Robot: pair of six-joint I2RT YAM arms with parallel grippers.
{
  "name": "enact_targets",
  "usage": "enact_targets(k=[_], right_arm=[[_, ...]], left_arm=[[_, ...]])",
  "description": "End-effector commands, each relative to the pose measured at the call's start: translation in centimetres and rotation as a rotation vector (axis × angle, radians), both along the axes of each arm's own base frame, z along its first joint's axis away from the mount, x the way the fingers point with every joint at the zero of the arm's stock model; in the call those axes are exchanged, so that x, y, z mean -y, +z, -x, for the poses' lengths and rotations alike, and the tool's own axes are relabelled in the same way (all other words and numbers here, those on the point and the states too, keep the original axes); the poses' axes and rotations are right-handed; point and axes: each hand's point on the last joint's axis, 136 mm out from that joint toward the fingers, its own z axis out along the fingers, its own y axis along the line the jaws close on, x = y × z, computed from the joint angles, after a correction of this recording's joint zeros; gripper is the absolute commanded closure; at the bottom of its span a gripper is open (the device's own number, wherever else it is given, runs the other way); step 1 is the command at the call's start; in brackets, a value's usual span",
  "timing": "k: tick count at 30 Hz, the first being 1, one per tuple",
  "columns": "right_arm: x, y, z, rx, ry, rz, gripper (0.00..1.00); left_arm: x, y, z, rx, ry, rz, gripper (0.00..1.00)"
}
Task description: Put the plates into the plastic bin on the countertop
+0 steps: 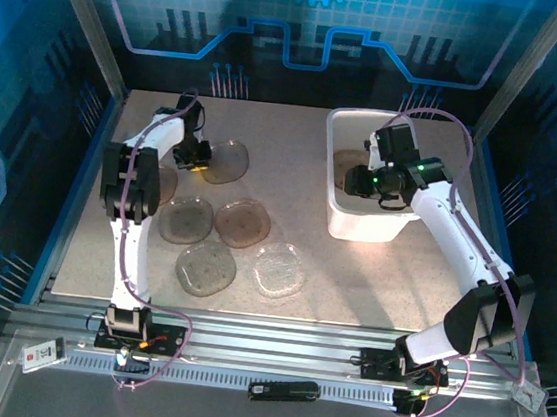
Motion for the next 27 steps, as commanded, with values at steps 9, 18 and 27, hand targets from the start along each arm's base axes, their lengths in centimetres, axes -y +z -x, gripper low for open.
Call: enact_targets(k=[9,18,27], right_arm=[[0.5,1.3,0.4,0.044,-0.019,-0.023,0.53],[-0.7,2.5,0.1,0.066,-0.005,-0.105,0.53],[-3.3,5.1,-1.0,0.077,0.036,-0.274,0.52]], left_arm=[[2.0,2.5,1.0,0.052,-0.024,0.099,0.97],[3.8,6.9,1.4,0.163,-0.014,0.203,1.0],[6.6,14.4,1.4,0.35,-0.05,0.305,1.0]])
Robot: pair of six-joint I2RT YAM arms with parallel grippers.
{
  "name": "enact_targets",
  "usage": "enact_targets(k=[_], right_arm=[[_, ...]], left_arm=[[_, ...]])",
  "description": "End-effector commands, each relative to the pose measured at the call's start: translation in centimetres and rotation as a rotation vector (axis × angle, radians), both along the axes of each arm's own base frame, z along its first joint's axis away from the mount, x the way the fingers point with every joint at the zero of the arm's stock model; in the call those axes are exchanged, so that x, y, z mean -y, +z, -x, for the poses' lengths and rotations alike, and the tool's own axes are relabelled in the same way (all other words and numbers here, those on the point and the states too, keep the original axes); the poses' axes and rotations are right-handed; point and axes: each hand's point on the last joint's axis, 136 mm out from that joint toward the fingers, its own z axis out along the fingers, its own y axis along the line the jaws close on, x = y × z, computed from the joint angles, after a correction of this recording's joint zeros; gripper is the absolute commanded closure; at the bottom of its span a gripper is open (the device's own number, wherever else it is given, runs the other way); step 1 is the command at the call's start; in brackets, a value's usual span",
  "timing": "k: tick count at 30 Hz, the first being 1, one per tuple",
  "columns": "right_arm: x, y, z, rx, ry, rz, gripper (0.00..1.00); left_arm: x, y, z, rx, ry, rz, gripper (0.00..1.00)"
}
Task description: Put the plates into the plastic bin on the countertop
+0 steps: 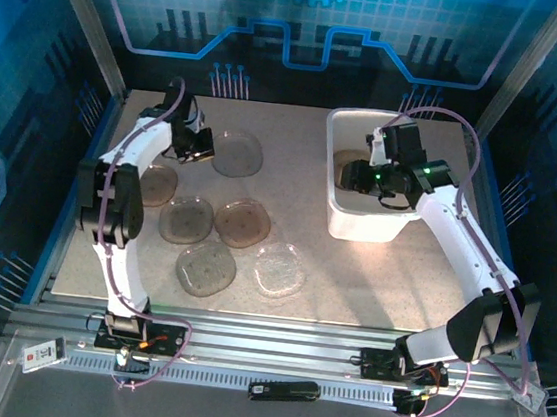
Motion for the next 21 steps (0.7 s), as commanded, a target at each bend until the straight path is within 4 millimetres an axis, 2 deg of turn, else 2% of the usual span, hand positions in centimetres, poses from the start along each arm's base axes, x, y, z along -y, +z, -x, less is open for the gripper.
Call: enact_targets(k=[1,7,13,17,21], right_arm=[[-1.6,3.1,-1.2,0.046,0.023,-0.119,0.52],[-3.0,5.6,-2.5,0.072,0.061,-0.186,0.51],[-4.4,6.9,-3.5,0.084,0.1,-0.242,0.5],[-4.7,7.1,-4.0,0.087,0.107,-0.255,0.5],[-5.2,7.2,-4.3,0.091,0.119,-0.276,0.5]], left_arm=[[2.5,5.2,-0.1,0.128,-0.035,0.081,1.0],[5.6,10.9,0.5,0.249,-0.093,0.094,1.0],[8.4,15.2,1.3,0.333,-0.161,0.074,1.0],[10.2,16.7,2.1,0.373,-0.19,0.066,1.0],[11.6,17.0,2.8,0.38,-0.215,0.061,1.0]])
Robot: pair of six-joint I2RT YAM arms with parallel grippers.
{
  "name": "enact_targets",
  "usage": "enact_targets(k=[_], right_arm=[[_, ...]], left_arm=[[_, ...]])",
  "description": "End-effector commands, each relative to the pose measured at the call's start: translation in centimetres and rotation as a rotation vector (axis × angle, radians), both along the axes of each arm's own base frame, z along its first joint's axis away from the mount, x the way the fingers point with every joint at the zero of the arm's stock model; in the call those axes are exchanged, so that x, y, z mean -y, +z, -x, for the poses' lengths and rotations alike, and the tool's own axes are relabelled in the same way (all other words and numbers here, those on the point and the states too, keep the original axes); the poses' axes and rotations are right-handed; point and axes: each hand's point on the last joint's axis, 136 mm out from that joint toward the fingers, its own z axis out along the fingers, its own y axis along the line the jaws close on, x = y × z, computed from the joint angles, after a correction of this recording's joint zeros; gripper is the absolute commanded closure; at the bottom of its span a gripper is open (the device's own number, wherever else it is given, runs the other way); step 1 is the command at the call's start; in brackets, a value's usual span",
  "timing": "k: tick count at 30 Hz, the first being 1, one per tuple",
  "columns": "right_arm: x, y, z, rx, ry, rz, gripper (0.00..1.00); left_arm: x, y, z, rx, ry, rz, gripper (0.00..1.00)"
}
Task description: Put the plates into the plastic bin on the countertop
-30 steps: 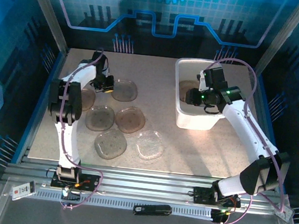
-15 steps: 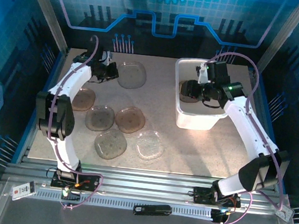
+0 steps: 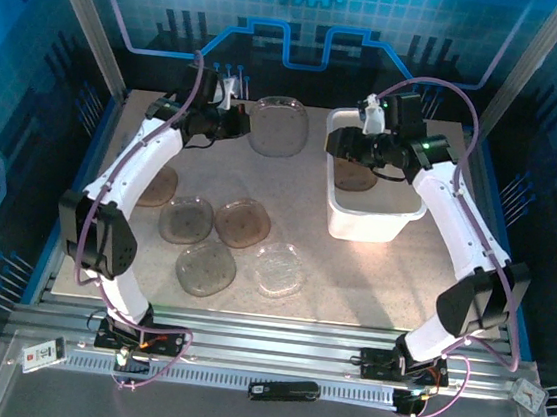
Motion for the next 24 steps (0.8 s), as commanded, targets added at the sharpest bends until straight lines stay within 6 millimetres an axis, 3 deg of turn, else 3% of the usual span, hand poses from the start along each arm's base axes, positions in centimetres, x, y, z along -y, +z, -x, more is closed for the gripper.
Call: enact_targets(k=[1,9,24], right_arm=[[-0.3,1.4,-0.7,0.029,0.006,-0.048,0.5],[0.3,0.9,-1.2,0.031,-0.025,-0.019,0.51],[1.3,-0.1,-3.2,0.053,-0.128,0.011,0.65]], left_arm=[[0.9,2.7,0.9,0.049,-0.006,0.005,1.0],[2.9,3.6,1.5,0.063,-0.046,0.01,1.0],[6.1,5.4,2.7,0.095,-0.116,0.012,1.0]])
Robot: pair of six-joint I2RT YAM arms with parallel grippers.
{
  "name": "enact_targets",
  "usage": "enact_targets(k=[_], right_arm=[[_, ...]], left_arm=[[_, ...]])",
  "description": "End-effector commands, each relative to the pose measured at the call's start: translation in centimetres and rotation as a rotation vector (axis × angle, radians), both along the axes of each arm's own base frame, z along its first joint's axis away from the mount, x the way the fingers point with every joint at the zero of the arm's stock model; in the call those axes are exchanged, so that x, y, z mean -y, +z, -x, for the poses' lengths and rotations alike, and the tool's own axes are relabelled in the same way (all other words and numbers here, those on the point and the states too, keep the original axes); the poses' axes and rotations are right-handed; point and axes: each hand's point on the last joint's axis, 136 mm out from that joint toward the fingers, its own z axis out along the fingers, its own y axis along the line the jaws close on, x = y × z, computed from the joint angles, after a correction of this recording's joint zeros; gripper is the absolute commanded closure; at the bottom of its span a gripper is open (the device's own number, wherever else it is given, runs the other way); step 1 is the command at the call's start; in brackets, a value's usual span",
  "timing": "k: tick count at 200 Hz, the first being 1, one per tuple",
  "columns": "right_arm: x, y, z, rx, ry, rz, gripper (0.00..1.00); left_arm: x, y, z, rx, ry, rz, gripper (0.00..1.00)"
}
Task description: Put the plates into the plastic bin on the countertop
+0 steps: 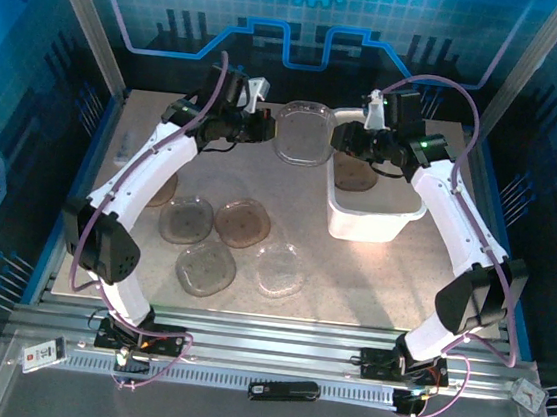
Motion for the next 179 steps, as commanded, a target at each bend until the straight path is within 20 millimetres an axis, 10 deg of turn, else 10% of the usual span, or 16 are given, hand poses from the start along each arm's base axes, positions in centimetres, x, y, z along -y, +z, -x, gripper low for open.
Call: enact_targets(k=[1,91,179], right_arm=[[0.4,-0.3,-1.2,0.011,-0.038,-0.004,0.65],[0.6,-1.0,-1.1,0.012,-0.05,-0.008,1.0],[4.2,-0.5,-2.3,0.031,-0.113,-0.023,1.0]], left_arm=[[0.3,2.4,0.3,0.044,0.003,0.012,1.0],[1.5,3.0,0.9,0.059,-0.019,-0.01,1.0],[-0.7,4.4,-0.6,0.12,0.063,-0.048,0.47]])
